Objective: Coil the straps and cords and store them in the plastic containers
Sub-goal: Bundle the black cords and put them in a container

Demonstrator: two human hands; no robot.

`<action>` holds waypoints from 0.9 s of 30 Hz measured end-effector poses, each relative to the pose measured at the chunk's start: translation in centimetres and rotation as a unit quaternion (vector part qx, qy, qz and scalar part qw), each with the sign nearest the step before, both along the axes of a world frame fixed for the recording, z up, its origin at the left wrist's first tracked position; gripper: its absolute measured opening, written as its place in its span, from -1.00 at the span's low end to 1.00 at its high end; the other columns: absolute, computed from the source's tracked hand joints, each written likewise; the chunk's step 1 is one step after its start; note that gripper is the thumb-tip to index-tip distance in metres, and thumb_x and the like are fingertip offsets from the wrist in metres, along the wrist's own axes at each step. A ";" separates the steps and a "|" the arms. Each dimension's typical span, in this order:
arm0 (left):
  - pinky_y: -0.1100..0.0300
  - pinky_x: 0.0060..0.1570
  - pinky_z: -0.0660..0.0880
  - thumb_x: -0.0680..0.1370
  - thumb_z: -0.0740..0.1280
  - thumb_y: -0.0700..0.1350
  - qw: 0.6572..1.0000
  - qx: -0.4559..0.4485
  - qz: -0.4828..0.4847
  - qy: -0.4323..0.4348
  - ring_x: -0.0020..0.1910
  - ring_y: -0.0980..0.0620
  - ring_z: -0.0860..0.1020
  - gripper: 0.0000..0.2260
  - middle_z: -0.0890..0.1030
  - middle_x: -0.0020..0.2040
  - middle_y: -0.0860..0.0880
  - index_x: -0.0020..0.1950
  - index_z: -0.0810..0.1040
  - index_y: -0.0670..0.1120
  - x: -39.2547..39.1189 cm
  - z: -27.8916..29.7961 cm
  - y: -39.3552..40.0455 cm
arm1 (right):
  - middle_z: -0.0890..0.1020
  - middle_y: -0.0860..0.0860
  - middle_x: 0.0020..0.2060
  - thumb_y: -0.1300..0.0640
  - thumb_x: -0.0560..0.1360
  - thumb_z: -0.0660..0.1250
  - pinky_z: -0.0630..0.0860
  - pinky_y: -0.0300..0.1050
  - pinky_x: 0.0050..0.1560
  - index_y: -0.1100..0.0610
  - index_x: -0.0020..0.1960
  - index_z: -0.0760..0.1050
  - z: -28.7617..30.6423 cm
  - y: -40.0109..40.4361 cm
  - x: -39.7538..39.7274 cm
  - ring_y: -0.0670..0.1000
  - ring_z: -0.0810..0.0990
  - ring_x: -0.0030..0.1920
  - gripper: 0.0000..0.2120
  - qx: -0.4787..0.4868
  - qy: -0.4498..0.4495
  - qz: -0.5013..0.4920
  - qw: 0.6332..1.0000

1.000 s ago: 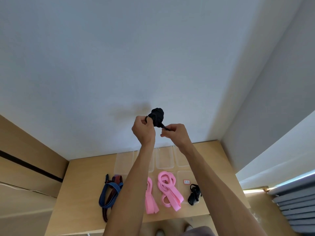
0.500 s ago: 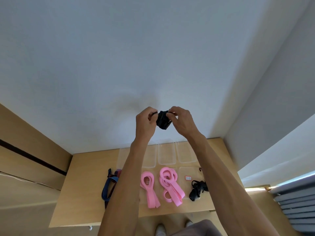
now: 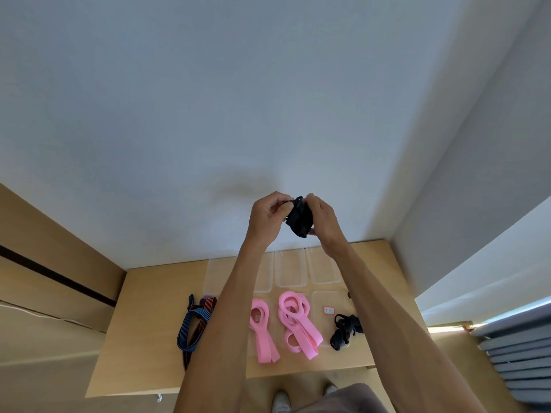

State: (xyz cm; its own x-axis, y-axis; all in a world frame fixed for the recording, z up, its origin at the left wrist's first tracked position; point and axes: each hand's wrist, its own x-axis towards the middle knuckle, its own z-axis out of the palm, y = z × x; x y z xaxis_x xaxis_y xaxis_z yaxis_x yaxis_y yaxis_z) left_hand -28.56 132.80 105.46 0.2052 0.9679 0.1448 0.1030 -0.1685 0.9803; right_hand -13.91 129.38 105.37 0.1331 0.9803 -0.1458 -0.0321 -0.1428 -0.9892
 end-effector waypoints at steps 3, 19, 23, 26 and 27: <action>0.29 -0.21 0.52 0.59 0.34 -0.29 0.998 -0.044 0.034 -0.039 -0.27 0.14 0.57 -0.87 0.65 -0.17 -0.01 0.07 0.66 -0.23 0.8 -1.1 -0.5 | 0.61 0.08 -0.17 -0.09 0.62 0.19 0.55 0.00 -0.11 0.23 0.01 0.47 -0.4 0.7 0.0 0.06 0.61 -0.16 -0.64 -0.013 -0.042 -0.057 0.997; 0.27 -0.13 0.56 0.45 0.42 -0.36 0.991 -0.114 0.054 0.050 -0.17 0.08 0.65 -0.73 0.67 -0.11 0.01 0.03 0.61 -0.03 1.2 -5.5 -1.8 | 0.43 0.10 -0.33 0.20 0.57 0.13 0.29 -0.08 -0.26 0.31 -0.24 0.38 -5.6 -0.8 0.1 0.07 0.33 -0.28 -0.74 -0.109 -0.135 -0.166 0.971; 0.35 -0.10 0.53 0.44 0.46 -0.31 0.991 -0.094 0.067 0.069 -0.12 0.06 0.65 -0.76 0.68 -0.08 -0.02 0.08 0.63 -0.13 0.2 -6.2 -1.8 | 0.64 -0.05 -0.16 0.14 0.58 0.23 0.48 -0.12 -0.06 0.16 -0.05 0.66 -5.2 -0.6 -0.4 -0.02 0.54 -0.18 -0.77 -0.068 -0.086 -0.165 0.980; 0.43 -0.15 0.47 0.42 0.48 -0.28 0.988 -0.082 0.073 0.105 -0.17 0.12 0.63 -0.76 0.66 -0.13 0.02 0.04 0.59 -0.10 -0.3 -6.4 -1.1 | 0.67 -0.01 0.11 0.18 0.60 0.22 0.50 -0.20 0.11 0.13 0.20 0.64 -5.8 0.5 -1.7 -0.02 0.61 0.09 -0.72 -0.070 -0.117 -0.169 0.976; 0.44 -0.18 0.46 0.41 0.48 -0.28 0.988 -0.076 0.064 0.121 -0.18 0.13 0.63 -0.75 0.65 -0.14 0.04 0.03 0.58 -0.09 -0.5 -6.6 -0.8 | 0.67 0.00 0.10 0.18 0.60 0.22 0.50 -0.24 0.05 0.11 0.21 0.62 -6.2 0.9 -2.1 -0.02 0.62 0.06 -0.73 -0.070 -0.124 -0.172 0.975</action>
State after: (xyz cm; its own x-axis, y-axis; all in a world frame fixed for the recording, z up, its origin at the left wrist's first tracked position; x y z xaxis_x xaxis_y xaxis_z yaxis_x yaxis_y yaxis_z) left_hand -29.01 132.02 98.84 0.0915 0.9949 -0.0425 0.3480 0.0080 0.9375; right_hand -16.04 130.26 99.17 0.4983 0.8446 -0.1957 0.1358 -0.2989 -0.9446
